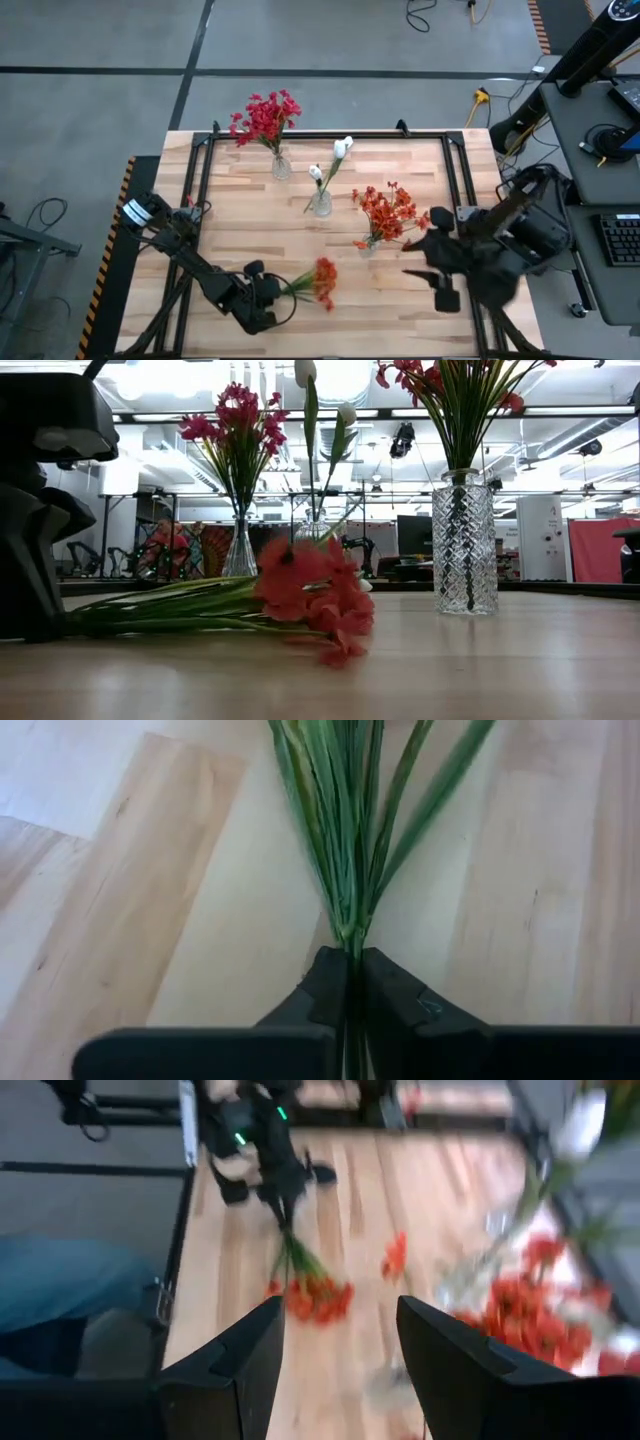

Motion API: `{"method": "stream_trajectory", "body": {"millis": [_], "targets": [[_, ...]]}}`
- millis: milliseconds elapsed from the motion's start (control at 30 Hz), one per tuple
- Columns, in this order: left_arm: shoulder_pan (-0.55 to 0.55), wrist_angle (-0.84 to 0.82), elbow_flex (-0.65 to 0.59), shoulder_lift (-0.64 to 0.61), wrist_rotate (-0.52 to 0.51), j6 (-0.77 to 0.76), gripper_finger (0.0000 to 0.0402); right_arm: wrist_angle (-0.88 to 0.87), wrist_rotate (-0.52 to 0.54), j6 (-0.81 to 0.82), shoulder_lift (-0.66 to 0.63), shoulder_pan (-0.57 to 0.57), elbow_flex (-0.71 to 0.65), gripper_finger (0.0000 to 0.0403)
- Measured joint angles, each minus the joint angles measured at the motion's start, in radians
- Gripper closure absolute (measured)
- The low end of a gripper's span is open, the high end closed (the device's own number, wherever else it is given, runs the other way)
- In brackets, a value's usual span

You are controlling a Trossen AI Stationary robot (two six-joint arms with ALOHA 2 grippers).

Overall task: Sort flowers into vase by color
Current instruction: Put the orange sprig flower into the bottom right transparent glass vase

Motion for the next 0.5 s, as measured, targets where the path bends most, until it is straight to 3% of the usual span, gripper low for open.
{"method": "stream_trajectory", "body": {"millis": [200, 367, 500], "targets": [[-0.048, -0.010, -0.007, -0.081, -0.128, -0.017, 0.0400, 0.125, 0.103, -0.179, 0.003, 0.097, -0.008, 0.0216], [-0.119, 0.000, -0.006, -0.185, -0.362, 0.052, 0.0400, 0.216, 0.124, -0.261, 0.014, 0.147, -0.047, 0.0216], [-0.172, 0.090, -0.005, -0.264, -0.563, 0.208, 0.0401, 0.289, 0.181, -0.279, 0.017, 0.178, -0.125, 0.0216]]}}
